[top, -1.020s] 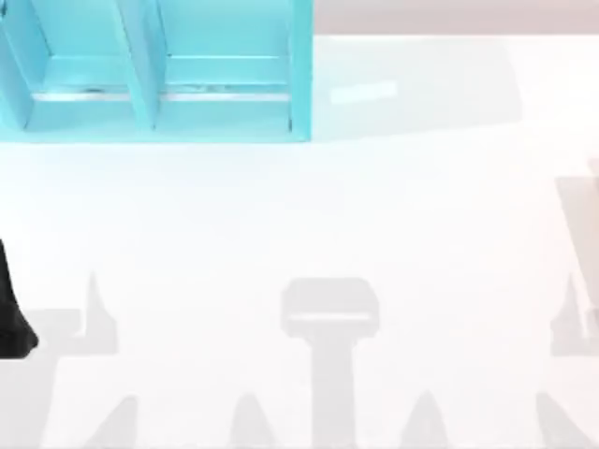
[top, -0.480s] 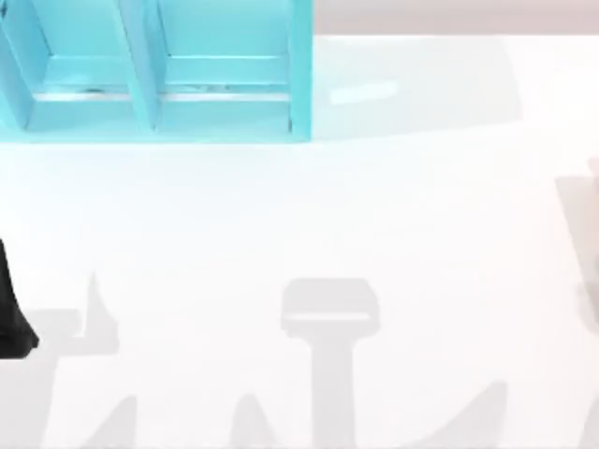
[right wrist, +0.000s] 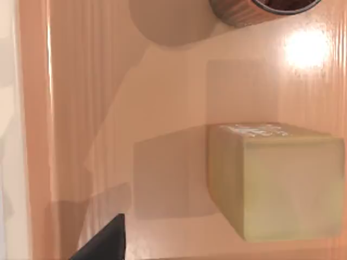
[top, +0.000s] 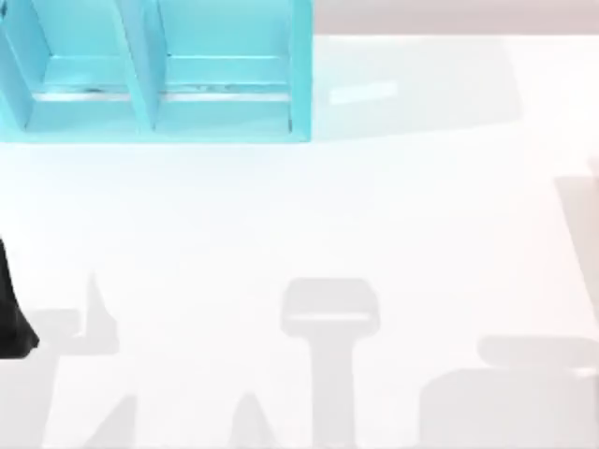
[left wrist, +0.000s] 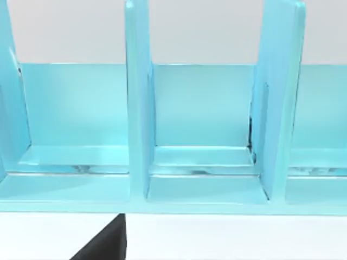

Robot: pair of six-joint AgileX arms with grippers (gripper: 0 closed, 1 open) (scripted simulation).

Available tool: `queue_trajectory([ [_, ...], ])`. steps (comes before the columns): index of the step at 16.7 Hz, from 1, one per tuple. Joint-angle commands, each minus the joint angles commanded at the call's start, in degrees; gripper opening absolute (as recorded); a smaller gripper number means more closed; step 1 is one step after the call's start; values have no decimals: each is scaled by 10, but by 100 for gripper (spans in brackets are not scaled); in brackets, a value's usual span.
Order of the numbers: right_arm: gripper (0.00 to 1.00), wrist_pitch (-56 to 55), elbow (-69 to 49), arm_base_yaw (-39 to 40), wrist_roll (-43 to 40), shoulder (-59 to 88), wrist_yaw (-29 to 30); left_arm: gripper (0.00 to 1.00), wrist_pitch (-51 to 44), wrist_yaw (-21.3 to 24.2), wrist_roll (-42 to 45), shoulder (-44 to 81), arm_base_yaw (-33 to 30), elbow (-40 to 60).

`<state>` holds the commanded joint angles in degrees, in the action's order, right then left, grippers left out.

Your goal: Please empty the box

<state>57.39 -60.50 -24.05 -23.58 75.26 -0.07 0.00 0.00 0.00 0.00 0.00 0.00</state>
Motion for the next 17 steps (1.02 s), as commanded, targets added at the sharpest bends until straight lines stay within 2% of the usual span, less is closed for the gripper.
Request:
queue_trajectory([
  [4, 100, 103, -109, -43, -42, 140, 0, 100, 0, 0, 0, 0, 0, 0],
  [7, 100, 136, -143, -57, -56, 183, 0, 100, 0, 0, 0, 0, 0, 0],
  [13, 100, 135, -142, -55, -56, 184, 0, 100, 0, 0, 0, 0, 0, 0],
  [17, 100, 76, -97, -56, -54, 201, 0, 100, 0, 0, 0, 0, 0, 0],
])
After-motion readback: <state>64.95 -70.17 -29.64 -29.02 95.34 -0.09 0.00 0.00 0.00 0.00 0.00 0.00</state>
